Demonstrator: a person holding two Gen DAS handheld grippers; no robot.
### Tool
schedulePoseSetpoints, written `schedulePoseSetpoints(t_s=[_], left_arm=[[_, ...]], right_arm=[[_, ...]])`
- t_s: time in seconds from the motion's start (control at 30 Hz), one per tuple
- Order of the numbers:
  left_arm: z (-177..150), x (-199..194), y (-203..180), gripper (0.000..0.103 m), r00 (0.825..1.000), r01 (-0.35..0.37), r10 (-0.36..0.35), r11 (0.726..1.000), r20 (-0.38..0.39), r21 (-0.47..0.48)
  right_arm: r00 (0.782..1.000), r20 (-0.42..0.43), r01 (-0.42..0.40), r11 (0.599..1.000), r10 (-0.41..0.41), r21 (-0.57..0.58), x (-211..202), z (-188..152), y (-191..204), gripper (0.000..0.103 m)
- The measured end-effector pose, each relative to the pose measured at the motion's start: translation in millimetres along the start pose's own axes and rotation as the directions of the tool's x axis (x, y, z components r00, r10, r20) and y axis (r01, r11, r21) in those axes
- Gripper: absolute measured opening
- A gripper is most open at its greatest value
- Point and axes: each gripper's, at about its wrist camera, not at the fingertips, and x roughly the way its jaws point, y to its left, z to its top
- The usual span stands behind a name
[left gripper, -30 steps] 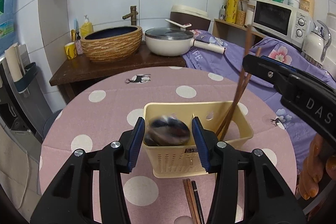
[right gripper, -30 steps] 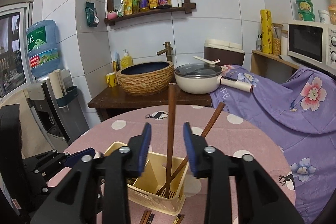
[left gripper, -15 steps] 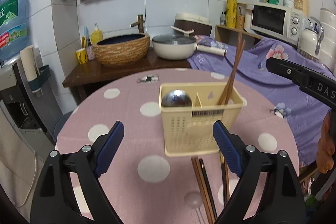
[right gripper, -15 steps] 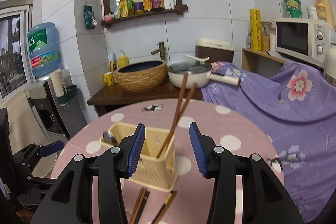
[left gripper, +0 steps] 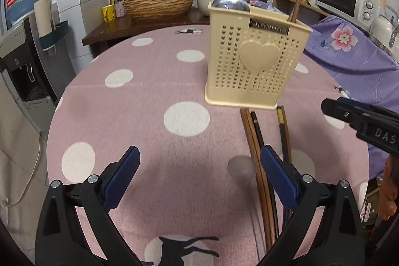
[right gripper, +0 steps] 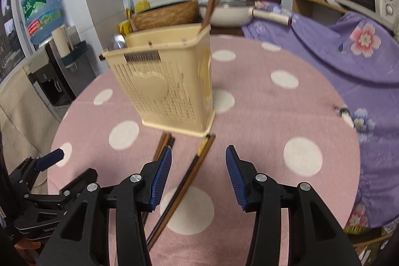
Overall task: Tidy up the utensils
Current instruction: 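Lower the left tool onto the clear plastic spoon while the right tool grips a wooden chopstick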
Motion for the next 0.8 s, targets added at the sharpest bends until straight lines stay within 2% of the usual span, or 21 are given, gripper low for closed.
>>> schedulePoseSetpoints(t_s=[0.3, 0.5, 0.8], left_arm=[[-29.1, 10.9, -10.2, 0.091, 0.998, 0.016, -0.013, 0.999, -0.063, 0.048], [-38.9, 15.9, -22.7, 0.088, 0.995, 0.039, -0.034, 0.998, -0.094, 0.048], [-40.9, 26.0, -31.3, 0.073, 0.99, 0.052, -0.045, 0.998, -0.133, 0.046]], right_arm=[[0.99, -0.142, 0.019, 0.999, -0.011, 0.05, 32.2, -27.3, -4.8, 0.045], [0.984, -0.18, 0.014, 0.999, -0.009, 0.03, 46.1, -29.9, 8.2, 0.04], [0.973, -0.223, 0.056, 0.998, -0.051, 0.019, 60.4, -26.0, 14.8, 0.035]])
